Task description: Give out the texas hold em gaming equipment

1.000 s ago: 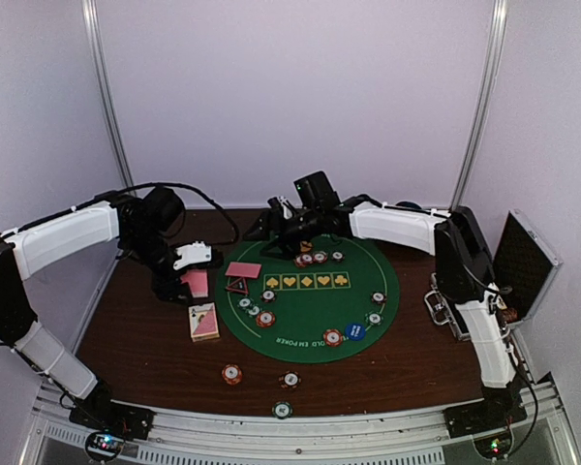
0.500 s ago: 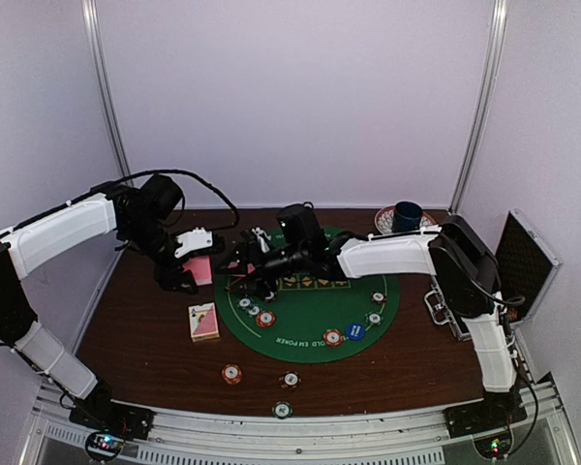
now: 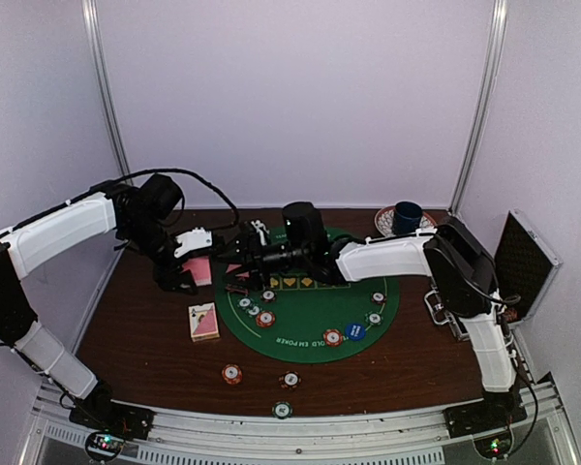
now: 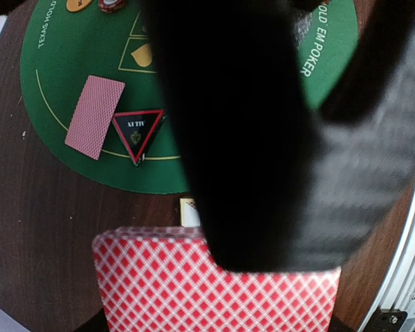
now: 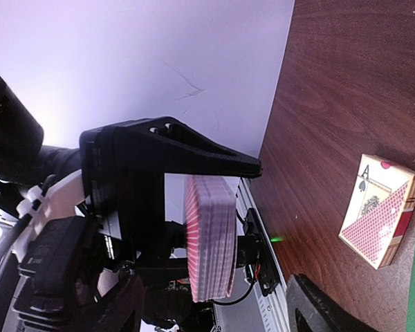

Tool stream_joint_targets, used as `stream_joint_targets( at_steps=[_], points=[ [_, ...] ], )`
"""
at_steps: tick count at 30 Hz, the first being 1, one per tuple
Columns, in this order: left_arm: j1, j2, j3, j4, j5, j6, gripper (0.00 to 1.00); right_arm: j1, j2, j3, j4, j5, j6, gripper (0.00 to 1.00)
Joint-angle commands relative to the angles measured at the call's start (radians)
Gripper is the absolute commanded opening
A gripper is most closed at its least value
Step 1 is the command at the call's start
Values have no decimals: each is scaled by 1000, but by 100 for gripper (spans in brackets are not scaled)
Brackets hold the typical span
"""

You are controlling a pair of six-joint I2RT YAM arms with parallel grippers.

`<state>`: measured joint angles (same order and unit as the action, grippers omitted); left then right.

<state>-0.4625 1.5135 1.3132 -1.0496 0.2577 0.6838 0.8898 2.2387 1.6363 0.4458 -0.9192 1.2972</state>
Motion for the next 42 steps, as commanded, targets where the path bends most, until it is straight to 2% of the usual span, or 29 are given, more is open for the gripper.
stream_joint_targets(
  at_steps=[1, 9, 21, 23, 26, 28, 31, 32, 33, 37, 38, 42],
  points=[
    [5, 7, 45, 5, 45, -23, 0, 16, 46, 54, 55, -22, 42, 73],
    [5, 10, 49, 3, 59, -26, 0, 27, 102, 131, 65, -31, 84, 71],
    [5, 9, 46, 0, 69, -24, 0, 57, 256, 343, 97, -56, 202, 64],
    [5, 10, 44, 0, 68, -23, 0, 58, 267, 352, 113, -56, 221, 57],
    [5, 10, 41, -1, 56, -23, 0, 58, 275, 352, 151, -57, 254, 37],
    [5, 11, 41, 0, 51, -23, 2, 57, 276, 343, 173, -58, 271, 27],
    [5, 17, 41, 0, 41, -24, 17, 57, 271, 320, 207, -55, 292, 16],
    [5, 18, 41, -1, 39, -25, 26, 57, 268, 313, 219, -53, 298, 14],
    [5, 20, 40, -1, 37, -25, 39, 57, 266, 307, 230, -53, 305, 13],
    [5, 11, 31, -1, 47, -20, 67, 57, 259, 290, 243, -54, 307, 8],
    [5, 7, 28, 0, 51, -13, 72, 57, 258, 290, 243, -54, 307, 8],
    [5, -8, 19, 0, 65, 6, 75, 56, 255, 287, 246, -57, 308, 5]
  ],
)
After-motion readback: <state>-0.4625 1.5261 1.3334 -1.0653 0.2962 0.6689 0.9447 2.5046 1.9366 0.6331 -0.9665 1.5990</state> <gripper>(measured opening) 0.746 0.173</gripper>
